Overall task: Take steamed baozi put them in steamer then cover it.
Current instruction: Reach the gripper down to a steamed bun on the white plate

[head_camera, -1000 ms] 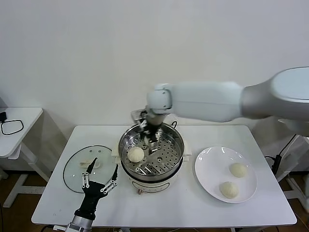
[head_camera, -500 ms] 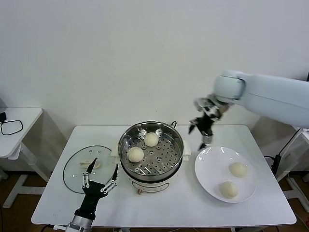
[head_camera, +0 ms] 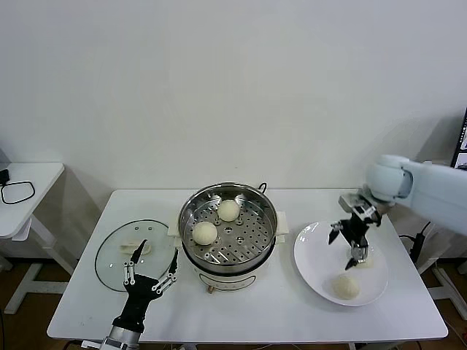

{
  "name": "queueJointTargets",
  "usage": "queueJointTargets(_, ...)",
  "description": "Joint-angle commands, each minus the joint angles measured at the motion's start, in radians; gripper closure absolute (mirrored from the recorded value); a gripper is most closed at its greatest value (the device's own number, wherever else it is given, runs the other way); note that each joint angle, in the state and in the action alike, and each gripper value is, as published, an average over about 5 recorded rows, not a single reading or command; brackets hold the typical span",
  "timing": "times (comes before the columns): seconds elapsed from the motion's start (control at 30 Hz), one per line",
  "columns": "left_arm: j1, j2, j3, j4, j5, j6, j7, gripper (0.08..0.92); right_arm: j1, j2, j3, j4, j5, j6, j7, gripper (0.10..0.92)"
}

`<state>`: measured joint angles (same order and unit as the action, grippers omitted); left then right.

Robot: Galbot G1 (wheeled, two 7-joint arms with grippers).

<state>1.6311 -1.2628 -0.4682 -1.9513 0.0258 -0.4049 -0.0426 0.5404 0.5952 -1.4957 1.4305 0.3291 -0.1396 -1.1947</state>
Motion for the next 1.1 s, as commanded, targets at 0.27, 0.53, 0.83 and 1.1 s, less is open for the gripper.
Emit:
queueJointTargets(0.27,0.008,0.0,-0.008,0.006,0.005,-0.005,-0.006,0.177,-0.242,-0.016,0.119,-0.071,-0.093,0.013,0.041,0.203)
queueJointTargets(0.53,0.01,-0.001,-0.007,0.015,0.017,-0.01,-0.011,0.177,-0.267,-0.006,0.134,-0.083,-0.102,0.012,0.06,0.203)
queueJointTargets(0.83,0.011,-0.002,-0.006,0.014,0.02,-0.009,-0.016,0.177,-0.281,-0.007,0.141,-0.087,-0.115,0.008,0.069,0.219)
queueJointTargets(1.1,0.011,0.0,-0.008,0.016,0.02,-0.006,-0.025,0.177,-0.285,-0.019,0.145,-0.08,-0.122,0.003,0.081,0.291)
